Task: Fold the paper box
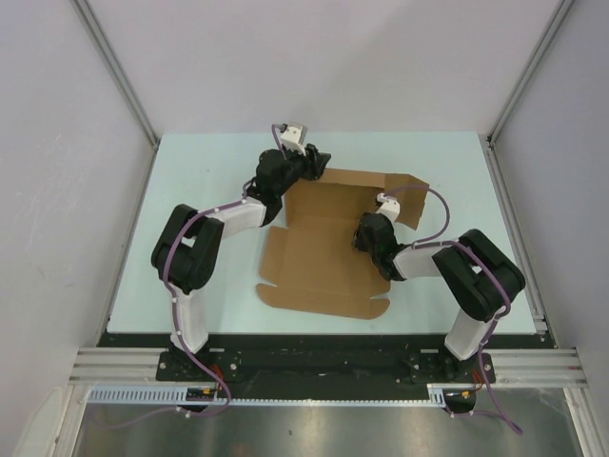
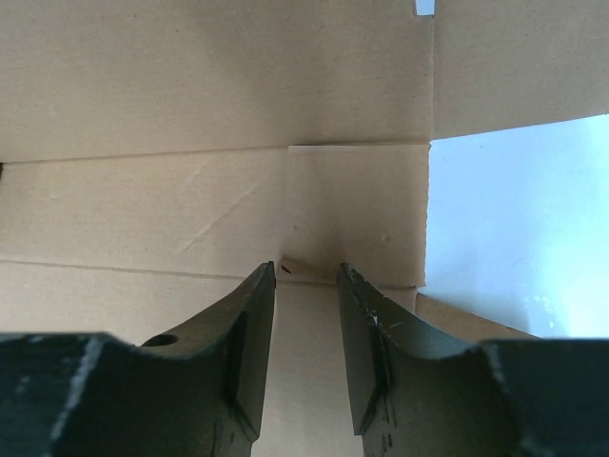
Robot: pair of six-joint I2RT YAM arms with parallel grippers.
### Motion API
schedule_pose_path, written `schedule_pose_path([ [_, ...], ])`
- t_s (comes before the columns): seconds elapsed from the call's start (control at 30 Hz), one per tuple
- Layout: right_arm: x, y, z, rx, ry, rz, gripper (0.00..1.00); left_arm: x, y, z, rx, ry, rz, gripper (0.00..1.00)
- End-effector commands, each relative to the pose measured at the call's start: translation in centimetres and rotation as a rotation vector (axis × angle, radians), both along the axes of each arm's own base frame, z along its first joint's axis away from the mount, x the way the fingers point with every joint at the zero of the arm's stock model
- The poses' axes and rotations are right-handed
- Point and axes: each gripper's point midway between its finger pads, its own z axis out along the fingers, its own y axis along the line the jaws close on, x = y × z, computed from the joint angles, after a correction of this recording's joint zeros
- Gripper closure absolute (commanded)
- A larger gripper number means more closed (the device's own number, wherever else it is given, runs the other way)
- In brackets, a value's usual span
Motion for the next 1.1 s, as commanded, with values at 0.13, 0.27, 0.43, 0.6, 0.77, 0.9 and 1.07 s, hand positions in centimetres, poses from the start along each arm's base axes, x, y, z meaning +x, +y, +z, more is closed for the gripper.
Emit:
schedule_pose_path([
  [0.13, -2.5, -0.4, 2.1, -0.106, 0.017, 0.038, 0.56, -1.2, -0.7, -3.7, 0.045, 0.096, -0.035, 0.5],
  [0.27, -3.5, -0.5, 8.8, -0.116, -0.107, 0.064, 0.5, -1.1, -0.6, -3.7, 0.052, 0.091, -0.029, 0.5],
  [0.43, -5.4, -2.6, 13.8, -0.15, -0.19, 0.043, 0.48, -1.0, -0.6, -3.3, 0.049, 0.083, -0.03, 0.5],
  [0.6, -5.3, -7.4, 20.2, -0.122, -0.338, -0.127, 0.48, -1.1, -0.5, -3.4, 0.056, 0.082, -0.028, 0.5],
  [0.77, -2.2, -13.5, 19.1, -0.116, -0.25, -0.327, 0.49, -1.2, -0.5, -3.6, 0.058, 0.086, -0.029, 0.5],
  [0.9, -0.3, -15.8, 18.7, -0.037, -0.244, -0.403, 0.49, -1.4, -0.5, -3.5, 0.058, 0.084, -0.031, 0.5],
  [1.07, 1.9, -20.0, 17.6, 0.056, -0.244, -0.542, 0.49, -1.4, -0.6, -3.6, 0.059, 0.085, -0.034, 0.5],
])
